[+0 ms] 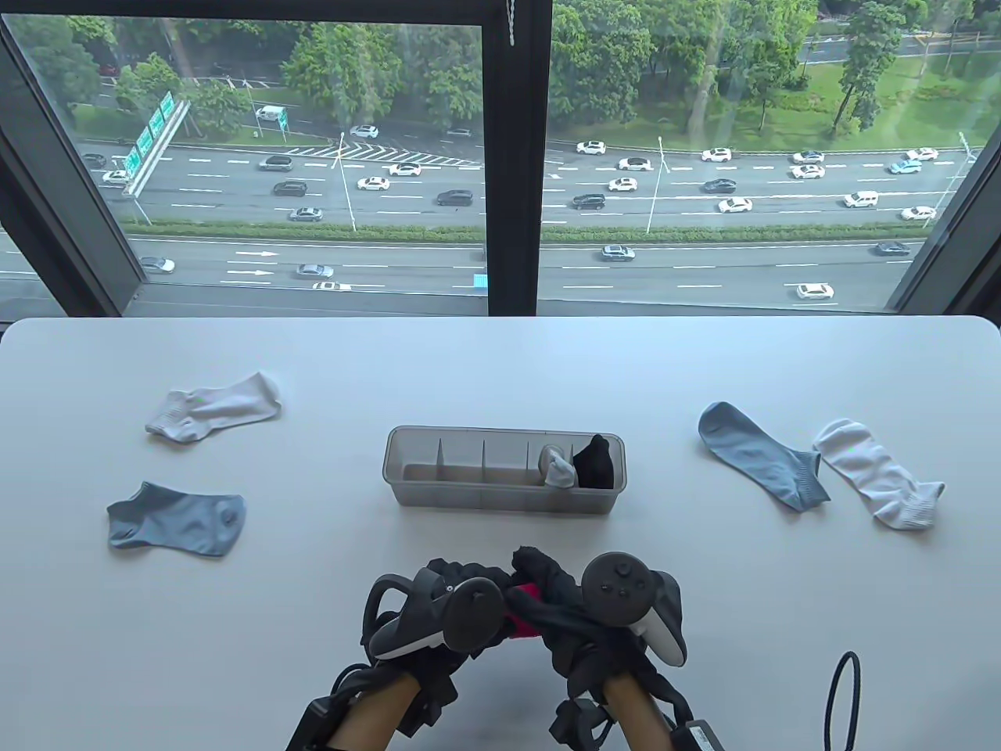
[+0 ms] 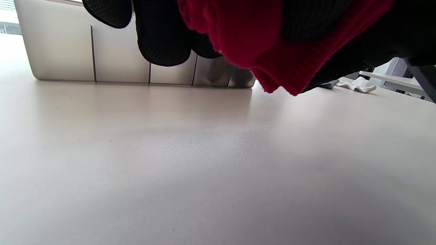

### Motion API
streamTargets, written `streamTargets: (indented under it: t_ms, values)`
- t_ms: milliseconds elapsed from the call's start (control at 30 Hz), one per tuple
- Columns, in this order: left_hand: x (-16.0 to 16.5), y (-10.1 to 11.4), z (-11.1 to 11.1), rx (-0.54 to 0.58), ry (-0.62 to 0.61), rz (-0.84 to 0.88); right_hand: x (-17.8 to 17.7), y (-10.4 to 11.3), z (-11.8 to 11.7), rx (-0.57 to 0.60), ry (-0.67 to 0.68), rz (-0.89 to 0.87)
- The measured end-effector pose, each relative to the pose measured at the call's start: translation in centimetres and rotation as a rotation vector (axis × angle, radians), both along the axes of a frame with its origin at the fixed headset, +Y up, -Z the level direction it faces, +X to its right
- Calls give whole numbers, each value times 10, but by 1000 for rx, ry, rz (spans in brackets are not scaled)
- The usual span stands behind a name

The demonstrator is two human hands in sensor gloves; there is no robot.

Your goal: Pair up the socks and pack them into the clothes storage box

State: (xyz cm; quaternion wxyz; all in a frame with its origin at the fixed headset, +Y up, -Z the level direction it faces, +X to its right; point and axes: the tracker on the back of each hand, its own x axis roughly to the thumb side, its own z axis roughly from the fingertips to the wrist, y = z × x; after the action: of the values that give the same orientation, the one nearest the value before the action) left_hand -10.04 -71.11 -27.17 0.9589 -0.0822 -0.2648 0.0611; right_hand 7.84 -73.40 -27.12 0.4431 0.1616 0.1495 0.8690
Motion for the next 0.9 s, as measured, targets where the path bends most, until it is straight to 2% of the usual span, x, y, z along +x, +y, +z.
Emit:
streamTargets:
  t_ms: [167, 300, 400, 433, 533, 633, 700, 767, 900]
  values:
    - [3, -6, 0, -56, -8, 5, 0, 7, -1, 99, -64, 125]
    - [9, -11, 2, -93, 1, -77, 1, 7, 0, 105, -96, 94]
    - [14, -10, 4, 73, 35, -124, -2, 5, 0, 93, -63, 127]
    - [14, -9, 3, 70, 31, -140, -3, 5, -1, 80, -41, 123]
    - [9, -12, 0, -47, 7, -102, -7, 2, 0, 23, 93, 128]
    - [4, -14, -2, -94, 43, -54, -7, 6, -1, 84, 31, 191]
    - [4, -11, 0, -52, 98, -54, -4, 8, -3, 104, -2, 224]
    - [7, -5, 3, 45, 53, -31, 1, 6, -3, 93, -52, 171]
    - [14, -1, 6, 99, 49, -46, 4, 3, -3, 65, -52, 114]
